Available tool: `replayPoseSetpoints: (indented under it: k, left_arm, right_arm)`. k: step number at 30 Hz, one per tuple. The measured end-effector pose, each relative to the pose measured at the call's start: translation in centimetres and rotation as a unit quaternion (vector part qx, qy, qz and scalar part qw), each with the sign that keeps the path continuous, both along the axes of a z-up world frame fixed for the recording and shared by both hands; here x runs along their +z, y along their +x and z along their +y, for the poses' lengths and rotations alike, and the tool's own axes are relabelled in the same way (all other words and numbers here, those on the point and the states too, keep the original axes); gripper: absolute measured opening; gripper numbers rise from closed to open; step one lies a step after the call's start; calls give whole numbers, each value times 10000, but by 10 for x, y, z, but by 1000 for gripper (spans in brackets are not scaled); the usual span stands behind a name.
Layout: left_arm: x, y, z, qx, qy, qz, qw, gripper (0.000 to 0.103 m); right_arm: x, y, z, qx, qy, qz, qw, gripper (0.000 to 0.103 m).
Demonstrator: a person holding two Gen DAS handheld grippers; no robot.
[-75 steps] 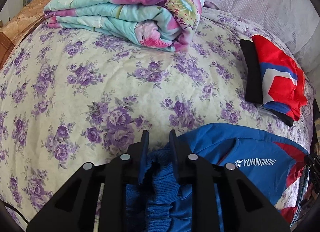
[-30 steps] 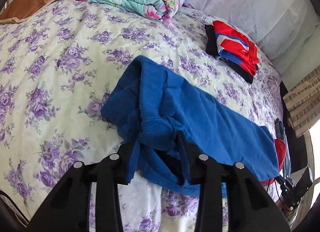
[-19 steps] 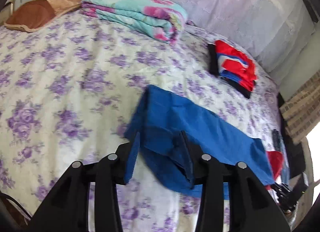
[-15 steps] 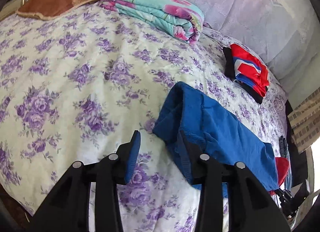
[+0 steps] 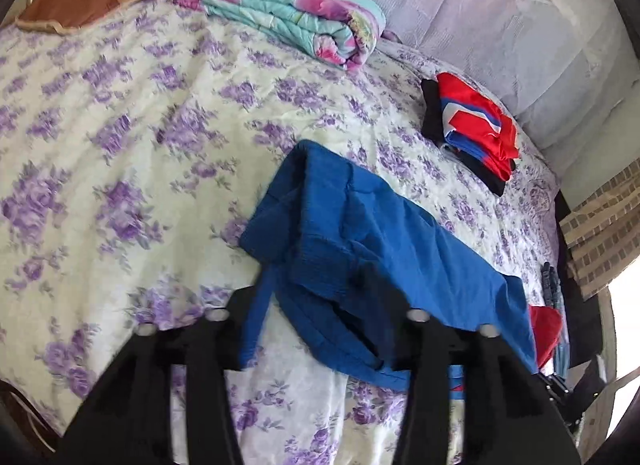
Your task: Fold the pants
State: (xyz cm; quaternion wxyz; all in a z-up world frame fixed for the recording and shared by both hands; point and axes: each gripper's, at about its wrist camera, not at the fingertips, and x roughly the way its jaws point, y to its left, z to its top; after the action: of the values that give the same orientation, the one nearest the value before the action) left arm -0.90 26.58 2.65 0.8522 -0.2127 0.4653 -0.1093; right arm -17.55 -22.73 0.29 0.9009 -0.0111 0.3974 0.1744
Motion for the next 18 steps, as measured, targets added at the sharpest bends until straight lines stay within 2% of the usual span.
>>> replayPoseSetpoints:
  k: [1, 3, 5, 7, 9, 12, 13, 14, 15, 18]
  left_arm:
    - [-1, 2, 0, 59, -25, 34, 10000, 27]
    - [6, 4, 1, 143, 59, -89, 9998, 17]
    - [18, 6, 6, 137, -7, -227, 9996, 15]
    - [30, 6, 12, 111, -24, -412, 9991, 15]
    - [29, 10, 16, 116, 163, -424, 9989, 15]
    - [-8, 18, 25, 214, 263, 52, 9994, 16]
    - [-18, 17, 29, 278, 199, 138, 9993, 18]
    - [-23, 13, 33, 374, 129, 98, 9992, 24]
    - [-19, 6, 36, 492, 161, 14, 9987, 29]
    - [9, -18, 31, 797, 640, -412, 9939, 27]
  right_arm:
    - [0, 0, 0, -6, 7, 4, 10000, 7]
    - [0, -1, -1, -10, 16, 7, 10000, 7]
    - [1, -1, 0, -14, 8, -2, 10000, 7]
    - [3, -3, 1, -13, 32, -42, 10000, 7]
    - [4, -5, 4, 49, 36, -47, 10000, 7]
    - [-5, -5, 10, 149, 65, 80, 9998, 7]
    - [-10, -5, 12, 153, 67, 146, 9998, 7]
    - [-15, -4, 12, 145, 89, 211, 9996, 7]
    - [-19, -3, 11, 130, 119, 262, 9995, 8]
    - [-18, -3, 10, 117, 176, 278, 9994, 9]
